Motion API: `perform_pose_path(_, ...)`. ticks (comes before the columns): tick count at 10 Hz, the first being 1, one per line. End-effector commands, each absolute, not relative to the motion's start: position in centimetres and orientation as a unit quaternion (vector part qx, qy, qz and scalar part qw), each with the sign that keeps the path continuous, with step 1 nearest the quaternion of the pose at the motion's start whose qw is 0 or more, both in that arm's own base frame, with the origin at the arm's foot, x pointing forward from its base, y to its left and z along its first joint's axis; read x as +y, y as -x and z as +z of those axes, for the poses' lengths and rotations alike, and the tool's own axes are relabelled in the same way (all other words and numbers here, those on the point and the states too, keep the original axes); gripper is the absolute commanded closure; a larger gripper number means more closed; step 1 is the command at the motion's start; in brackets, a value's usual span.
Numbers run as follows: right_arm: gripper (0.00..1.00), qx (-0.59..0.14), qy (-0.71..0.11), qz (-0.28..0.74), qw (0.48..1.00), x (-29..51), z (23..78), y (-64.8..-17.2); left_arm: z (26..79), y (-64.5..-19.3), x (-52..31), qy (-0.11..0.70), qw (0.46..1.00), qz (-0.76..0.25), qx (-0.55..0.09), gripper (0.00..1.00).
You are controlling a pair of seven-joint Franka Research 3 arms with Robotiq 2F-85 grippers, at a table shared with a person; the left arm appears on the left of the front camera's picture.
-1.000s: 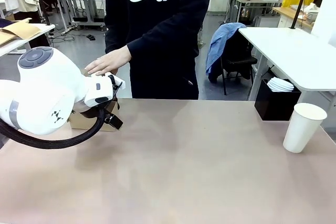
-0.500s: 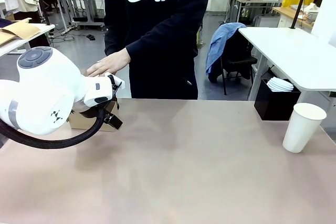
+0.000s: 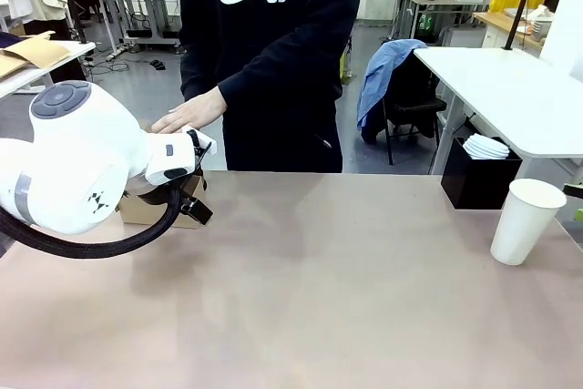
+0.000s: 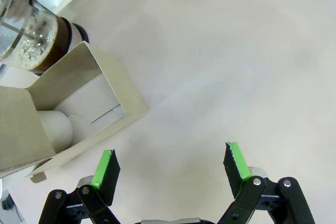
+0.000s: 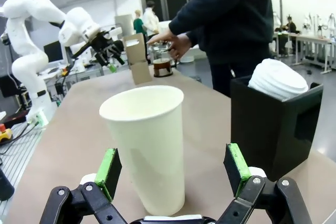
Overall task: Pour a drink into a cup and package it in a carrier.
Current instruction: Pick up the 600 ml Paper Cup and place it in the middle top area of the table.
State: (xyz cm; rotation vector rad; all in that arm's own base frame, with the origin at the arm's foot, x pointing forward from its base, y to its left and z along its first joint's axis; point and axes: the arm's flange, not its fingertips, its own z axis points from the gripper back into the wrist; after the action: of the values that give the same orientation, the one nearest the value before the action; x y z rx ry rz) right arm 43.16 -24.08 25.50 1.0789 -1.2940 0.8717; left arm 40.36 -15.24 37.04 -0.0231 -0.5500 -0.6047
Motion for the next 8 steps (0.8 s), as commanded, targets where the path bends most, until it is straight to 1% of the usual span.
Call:
perform_pose_path(1,0.00,-0.549,-0.459,0.394,0.577,-24.2,24.7,-42.9,37.0,-40.4,-15.2,0.012,0.918,-0.294,-0.267,0.00)
perform_pose_path(3,0.00,-0.567,-0.435,0.387,0.582,-22.7,24.2,-42.5,37.0,-40.4,-15.2,0.012,0.918,-0.294,-0.267,0.00)
perform_pose_path(8,0.00,-0.563,-0.437,0.382,0.589,-19.6,23.8,-41.9,37.0,-40.4,-15.2,0.012,0.918,-0.294,-0.267,0.00)
